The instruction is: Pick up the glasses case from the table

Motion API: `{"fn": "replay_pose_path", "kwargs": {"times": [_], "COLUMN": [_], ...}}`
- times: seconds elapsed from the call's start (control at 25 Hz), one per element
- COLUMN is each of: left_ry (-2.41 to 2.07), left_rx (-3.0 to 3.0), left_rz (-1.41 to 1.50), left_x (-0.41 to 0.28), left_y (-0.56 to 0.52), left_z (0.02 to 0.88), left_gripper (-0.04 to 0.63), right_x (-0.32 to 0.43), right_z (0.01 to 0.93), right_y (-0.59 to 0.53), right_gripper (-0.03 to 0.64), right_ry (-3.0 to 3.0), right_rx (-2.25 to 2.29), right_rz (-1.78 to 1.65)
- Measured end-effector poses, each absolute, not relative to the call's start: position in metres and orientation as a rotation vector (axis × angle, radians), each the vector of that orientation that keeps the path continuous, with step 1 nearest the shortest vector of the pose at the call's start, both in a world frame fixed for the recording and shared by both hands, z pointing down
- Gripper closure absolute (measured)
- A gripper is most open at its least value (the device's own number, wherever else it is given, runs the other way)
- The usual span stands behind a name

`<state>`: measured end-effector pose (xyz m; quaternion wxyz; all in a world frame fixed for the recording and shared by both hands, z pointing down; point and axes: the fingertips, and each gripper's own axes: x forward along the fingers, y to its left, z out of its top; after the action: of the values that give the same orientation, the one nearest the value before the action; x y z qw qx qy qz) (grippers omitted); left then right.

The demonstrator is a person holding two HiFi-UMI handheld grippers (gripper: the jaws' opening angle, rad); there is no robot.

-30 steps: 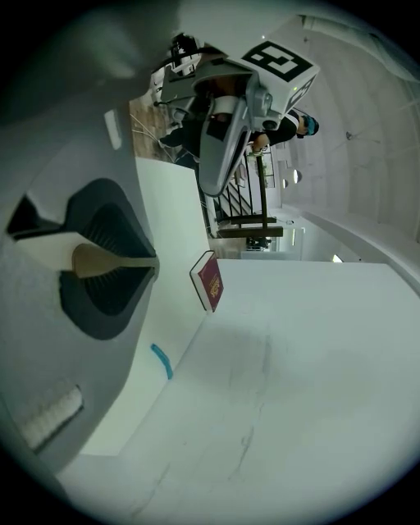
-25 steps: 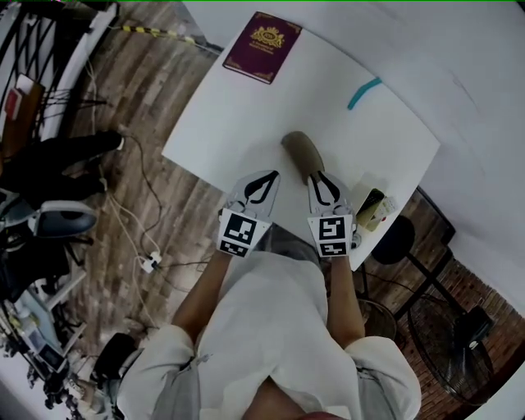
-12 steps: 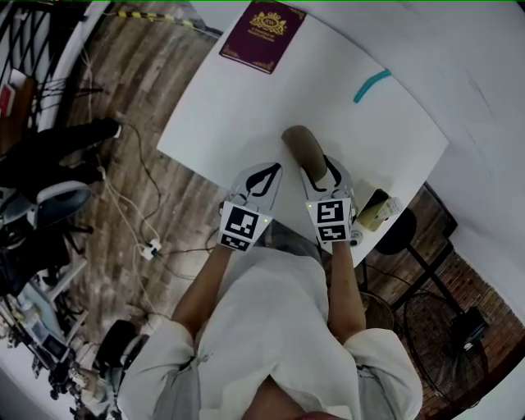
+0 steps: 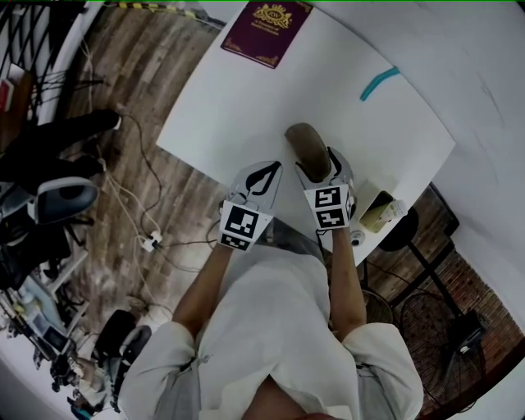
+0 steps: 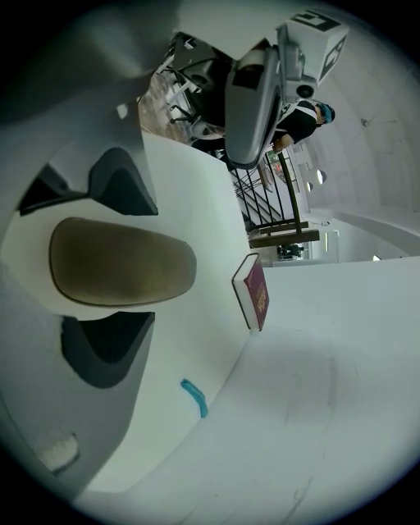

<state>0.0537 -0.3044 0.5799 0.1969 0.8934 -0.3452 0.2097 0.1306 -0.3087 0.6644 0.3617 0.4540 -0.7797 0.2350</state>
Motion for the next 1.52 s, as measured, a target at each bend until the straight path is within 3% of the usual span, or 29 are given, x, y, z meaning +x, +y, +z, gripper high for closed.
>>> {"fn": "replay_pose_path", "kwargs": {"times": [0.88,1.52], "left_ry": [-1.002,-1.037], "left_rx": [2.483,2.500], "left_rz": [0.595,0.592], "left_x": [0.046,0.033], "left_y": [-0.297,-0.282], "left_z": [0.581,0.571], "left_gripper": [0.578,0.578], "right_x": [0.132,0.130], "right_z": [0.704,0.704], "right_y": [-0.312,-0.305], "right_gripper": [0.211,0.233], "right_ry": [-1.961,-1.987], "right_rx": [1.122,1.187], "right_rz": [0.618,0.717]}}
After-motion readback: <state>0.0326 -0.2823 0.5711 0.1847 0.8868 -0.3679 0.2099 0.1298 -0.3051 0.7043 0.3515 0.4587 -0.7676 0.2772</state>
